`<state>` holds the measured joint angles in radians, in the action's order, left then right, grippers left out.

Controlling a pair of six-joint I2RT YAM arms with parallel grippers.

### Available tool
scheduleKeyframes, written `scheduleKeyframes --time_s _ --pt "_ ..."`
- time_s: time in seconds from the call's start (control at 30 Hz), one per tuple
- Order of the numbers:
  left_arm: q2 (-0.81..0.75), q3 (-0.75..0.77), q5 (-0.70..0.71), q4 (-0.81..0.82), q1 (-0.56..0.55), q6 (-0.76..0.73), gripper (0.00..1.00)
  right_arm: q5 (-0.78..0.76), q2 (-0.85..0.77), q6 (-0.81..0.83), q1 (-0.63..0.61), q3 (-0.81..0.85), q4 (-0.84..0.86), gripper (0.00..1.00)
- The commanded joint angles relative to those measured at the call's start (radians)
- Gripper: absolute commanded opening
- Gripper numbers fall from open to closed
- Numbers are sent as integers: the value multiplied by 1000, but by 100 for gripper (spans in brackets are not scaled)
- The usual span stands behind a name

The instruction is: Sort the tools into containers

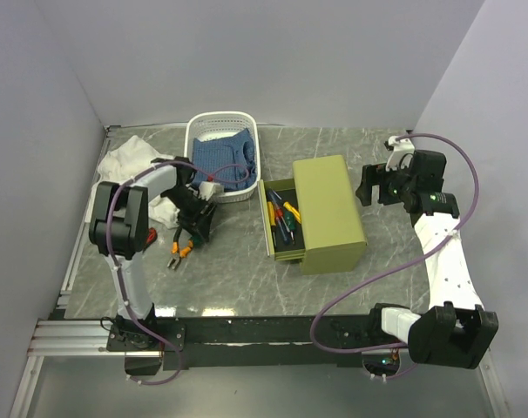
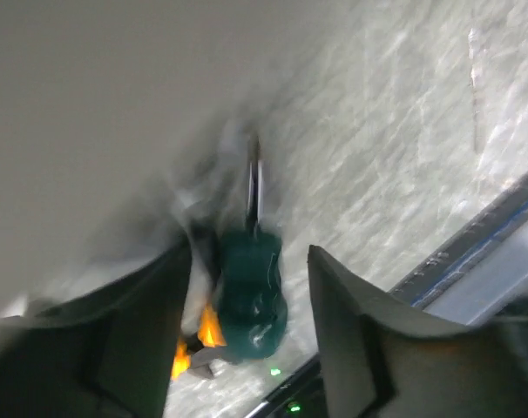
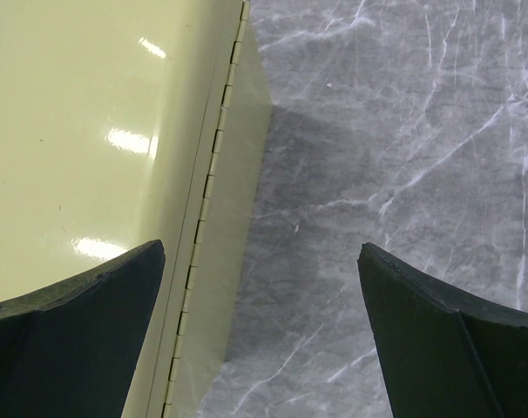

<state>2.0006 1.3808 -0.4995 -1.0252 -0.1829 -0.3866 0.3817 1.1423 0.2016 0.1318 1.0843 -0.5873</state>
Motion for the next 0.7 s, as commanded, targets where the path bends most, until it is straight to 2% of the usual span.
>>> scheduleKeyframes --time_s 0.0,0.13,0.3,0.43,0.67 --pt "-124 3 122 92 -6 48 67 -7 -26 9 6 -24 32 100" --pt "-259 -38 182 143 -9 81 70 -3 -41 2 6 -41 37 100" --pt "-327 -172 233 160 -72 78 64 -9 -53 5 6 -58 41 100" --pt "-310 -220 234 188 -145 115 62 -4 -52 7 6 -54 40 100" --pt "-203 -154 228 225 -239 282 66 -4 -50 15 6 -40 34 100"
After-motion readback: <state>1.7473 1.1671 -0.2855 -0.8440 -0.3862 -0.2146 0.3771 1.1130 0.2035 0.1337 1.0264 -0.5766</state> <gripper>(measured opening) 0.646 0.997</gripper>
